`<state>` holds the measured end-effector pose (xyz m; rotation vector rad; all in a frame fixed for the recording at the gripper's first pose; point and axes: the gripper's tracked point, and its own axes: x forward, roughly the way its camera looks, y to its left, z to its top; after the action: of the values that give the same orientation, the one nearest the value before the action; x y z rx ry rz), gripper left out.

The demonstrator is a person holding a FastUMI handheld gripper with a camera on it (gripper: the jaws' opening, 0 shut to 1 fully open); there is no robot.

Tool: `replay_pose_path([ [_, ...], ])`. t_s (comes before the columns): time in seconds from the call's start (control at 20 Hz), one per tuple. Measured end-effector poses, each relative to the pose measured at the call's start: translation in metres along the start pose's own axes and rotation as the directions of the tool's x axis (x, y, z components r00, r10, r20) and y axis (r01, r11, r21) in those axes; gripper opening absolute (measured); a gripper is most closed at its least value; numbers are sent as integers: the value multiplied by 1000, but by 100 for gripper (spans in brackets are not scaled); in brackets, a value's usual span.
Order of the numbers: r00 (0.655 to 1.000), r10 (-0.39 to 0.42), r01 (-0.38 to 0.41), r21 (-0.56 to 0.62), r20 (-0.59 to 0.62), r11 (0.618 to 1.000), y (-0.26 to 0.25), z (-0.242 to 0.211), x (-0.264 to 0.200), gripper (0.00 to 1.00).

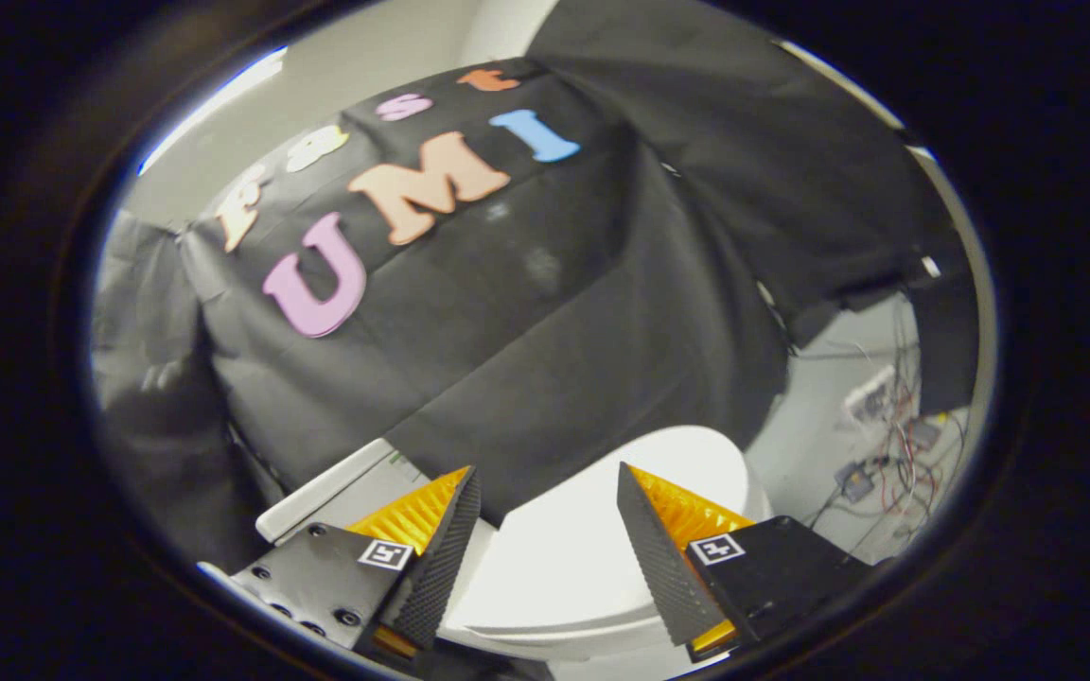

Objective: Open the toilet lid.

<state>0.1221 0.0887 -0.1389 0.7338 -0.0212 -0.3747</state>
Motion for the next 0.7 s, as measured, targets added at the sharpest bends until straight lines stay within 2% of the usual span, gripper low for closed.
replay_pose_path([
  [0.3,988,-157,157,169,-14,973,-45,-45,-26,90],
  [0.5,966,-258,253,272,-20,928,-72,-63,-37,91],
  [0.6,945,-324,319,322,-37,892,-91,-73,-41,91],
  [0.7,932,-358,350,374,-50,859,-104,-81,-44,91],
])
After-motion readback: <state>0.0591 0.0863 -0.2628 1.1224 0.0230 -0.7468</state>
